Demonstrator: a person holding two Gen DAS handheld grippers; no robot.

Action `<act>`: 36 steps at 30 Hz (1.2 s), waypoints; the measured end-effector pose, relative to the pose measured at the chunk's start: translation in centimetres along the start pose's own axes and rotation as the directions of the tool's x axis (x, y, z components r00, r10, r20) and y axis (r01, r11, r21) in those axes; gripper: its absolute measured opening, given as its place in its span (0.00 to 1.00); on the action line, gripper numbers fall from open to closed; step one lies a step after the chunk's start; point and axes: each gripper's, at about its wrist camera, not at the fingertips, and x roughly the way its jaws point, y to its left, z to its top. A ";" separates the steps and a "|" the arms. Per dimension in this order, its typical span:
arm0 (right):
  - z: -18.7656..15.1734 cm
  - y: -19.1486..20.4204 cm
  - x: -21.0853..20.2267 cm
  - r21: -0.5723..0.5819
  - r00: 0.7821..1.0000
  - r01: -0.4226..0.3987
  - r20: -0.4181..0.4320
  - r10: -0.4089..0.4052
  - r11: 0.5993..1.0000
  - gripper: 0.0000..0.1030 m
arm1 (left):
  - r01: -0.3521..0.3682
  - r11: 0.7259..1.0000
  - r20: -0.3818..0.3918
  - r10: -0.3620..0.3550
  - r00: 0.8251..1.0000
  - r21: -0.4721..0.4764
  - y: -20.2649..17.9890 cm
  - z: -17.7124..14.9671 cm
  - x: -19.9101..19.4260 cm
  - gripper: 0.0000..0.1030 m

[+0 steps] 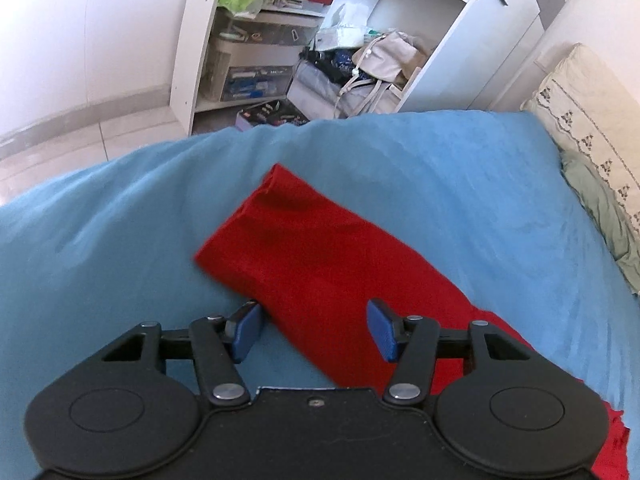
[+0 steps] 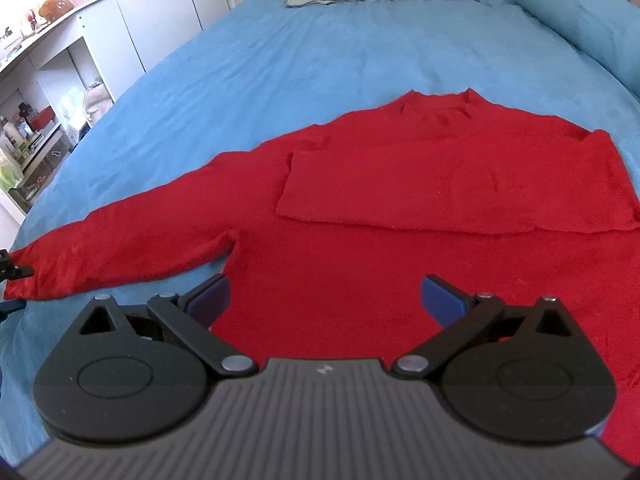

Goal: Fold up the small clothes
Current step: 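Grasp the other sleeve cuff with the left tool and lift it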

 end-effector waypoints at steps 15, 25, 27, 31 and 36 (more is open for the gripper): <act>1.7 -3.7 -0.3 0.077 0.998 -0.020 0.053 0.016 0.997 1.00 | -0.020 0.995 0.113 0.009 0.994 0.095 -6.3 0.6 -3.6 0.06; 5.1 -11.5 -3.3 0.093 0.993 0.008 0.113 -0.018 0.996 1.00 | 0.207 0.883 0.148 -0.292 0.945 0.421 -24.9 -6.1 -13.2 0.06; 5.9 -13.6 -4.2 0.089 0.991 0.011 0.130 -0.022 0.996 1.00 | 0.262 0.851 0.118 -0.350 0.929 0.455 -28.9 -8.7 -14.1 0.06; 7.4 -18.8 -6.1 0.076 0.986 0.027 0.163 -0.039 0.997 1.00 | 0.345 0.794 0.039 -0.418 0.907 0.500 -36.2 -14.4 -14.5 0.06; 8.0 -25.4 -7.0 0.123 0.985 0.050 0.158 -0.069 0.991 1.00 | 0.368 0.731 -0.088 -0.392 0.916 0.574 -42.6 -23.4 -11.9 0.06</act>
